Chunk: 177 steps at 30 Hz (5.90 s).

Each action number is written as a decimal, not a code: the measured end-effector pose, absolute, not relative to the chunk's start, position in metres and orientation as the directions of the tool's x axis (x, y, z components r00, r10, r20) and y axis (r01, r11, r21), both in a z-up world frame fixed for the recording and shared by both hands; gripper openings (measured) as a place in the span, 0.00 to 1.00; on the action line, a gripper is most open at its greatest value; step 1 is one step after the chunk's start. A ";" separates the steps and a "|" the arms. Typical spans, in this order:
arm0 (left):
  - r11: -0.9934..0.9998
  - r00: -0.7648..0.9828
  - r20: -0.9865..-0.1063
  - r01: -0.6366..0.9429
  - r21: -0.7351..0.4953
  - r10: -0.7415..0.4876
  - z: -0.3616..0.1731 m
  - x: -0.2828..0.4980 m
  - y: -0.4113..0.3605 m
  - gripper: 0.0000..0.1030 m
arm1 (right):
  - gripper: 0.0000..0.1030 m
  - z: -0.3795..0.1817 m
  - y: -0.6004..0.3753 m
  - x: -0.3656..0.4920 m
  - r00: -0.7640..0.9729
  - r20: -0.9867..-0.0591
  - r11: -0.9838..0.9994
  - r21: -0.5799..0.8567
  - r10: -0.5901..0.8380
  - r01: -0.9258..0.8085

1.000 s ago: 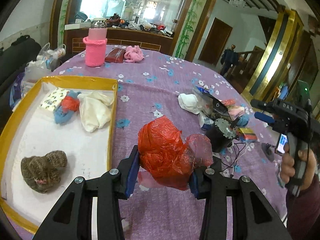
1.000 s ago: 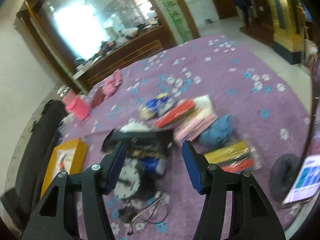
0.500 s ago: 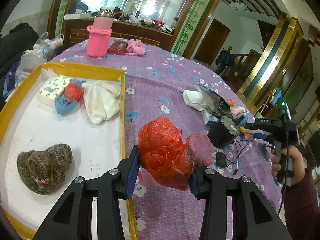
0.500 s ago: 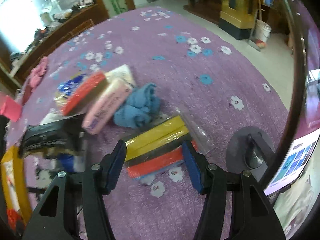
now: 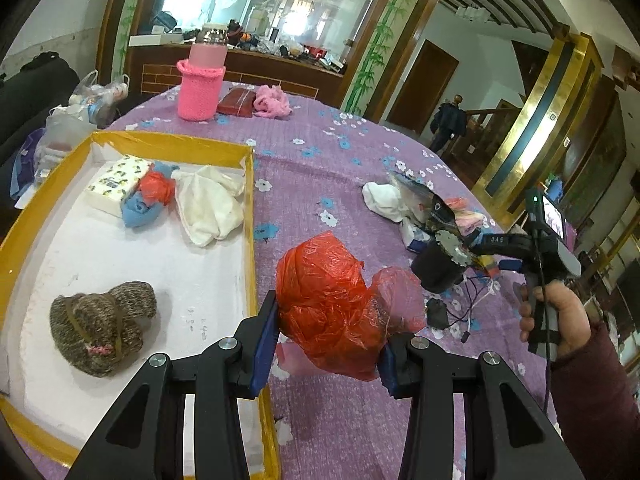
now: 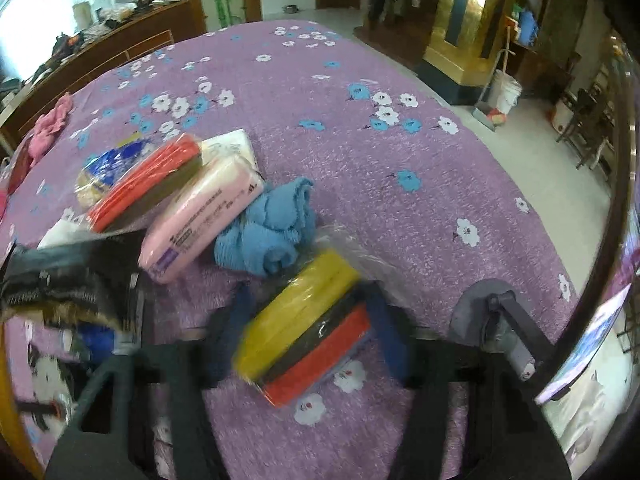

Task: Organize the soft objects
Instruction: 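Close the right gripper on the striped sponge pack while the left gripper holds the red bag, then carry the red bag and sponge pack over the tray and open both grippers, then grasp the black printed packet with the left gripper while the right gripper grasps the white cloth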

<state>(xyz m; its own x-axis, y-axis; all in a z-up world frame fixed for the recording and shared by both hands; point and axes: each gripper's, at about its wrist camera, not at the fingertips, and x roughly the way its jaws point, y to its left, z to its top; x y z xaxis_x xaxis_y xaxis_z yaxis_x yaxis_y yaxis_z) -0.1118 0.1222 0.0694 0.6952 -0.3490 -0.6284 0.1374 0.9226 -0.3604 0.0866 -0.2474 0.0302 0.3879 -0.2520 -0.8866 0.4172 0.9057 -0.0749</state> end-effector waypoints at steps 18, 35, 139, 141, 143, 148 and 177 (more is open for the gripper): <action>0.921 0.741 -0.579 0.140 -0.363 -0.341 0.086 -0.156 0.143 0.40 | 0.60 0.050 -0.252 0.053 0.428 -0.888 0.893 0.049 -0.166 0.447; 0.950 0.789 -0.565 0.072 -0.303 -0.240 0.116 -0.155 0.217 0.40 | 0.40 0.116 -0.194 0.031 0.591 -0.803 0.962 0.213 0.072 0.173; 0.845 0.431 -0.842 0.533 -0.051 -0.323 0.081 0.060 0.004 0.80 | 0.50 0.068 -0.250 0.097 0.699 -0.609 0.855 0.518 0.375 -0.008; 0.855 0.440 -0.823 0.510 -0.099 -0.358 0.079 0.054 0.009 0.80 | 0.50 0.069 -0.249 0.096 0.705 -0.613 0.866 0.500 0.356 -0.003; 0.862 0.444 -0.819 0.493 -0.117 -0.365 0.072 0.047 0.009 0.80 | 0.50 0.069 -0.249 0.096 0.712 -0.618 0.878 0.479 0.332 0.007; 0.865 0.443 -0.829 0.492 -0.095 -0.342 0.054 0.029 -0.012 0.79 | 0.50 0.067 -0.258 0.096 0.729 -0.632 0.891 0.449 0.263 0.068; 0.936 0.544 -0.769 0.284 -0.207 -0.335 0.057 -0.003 0.037 0.45 | 0.50 0.045 -0.142 0.175 0.346 -0.895 0.950 0.210 0.283 -0.233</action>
<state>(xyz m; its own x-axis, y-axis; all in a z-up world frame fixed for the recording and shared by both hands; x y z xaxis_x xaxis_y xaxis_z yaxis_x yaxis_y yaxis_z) -0.0030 0.0368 0.0574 0.5441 -0.3348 -0.7694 0.2841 0.9363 -0.2066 0.1746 -0.1419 0.0453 0.3463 0.2826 -0.8946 -0.2331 0.9496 0.2097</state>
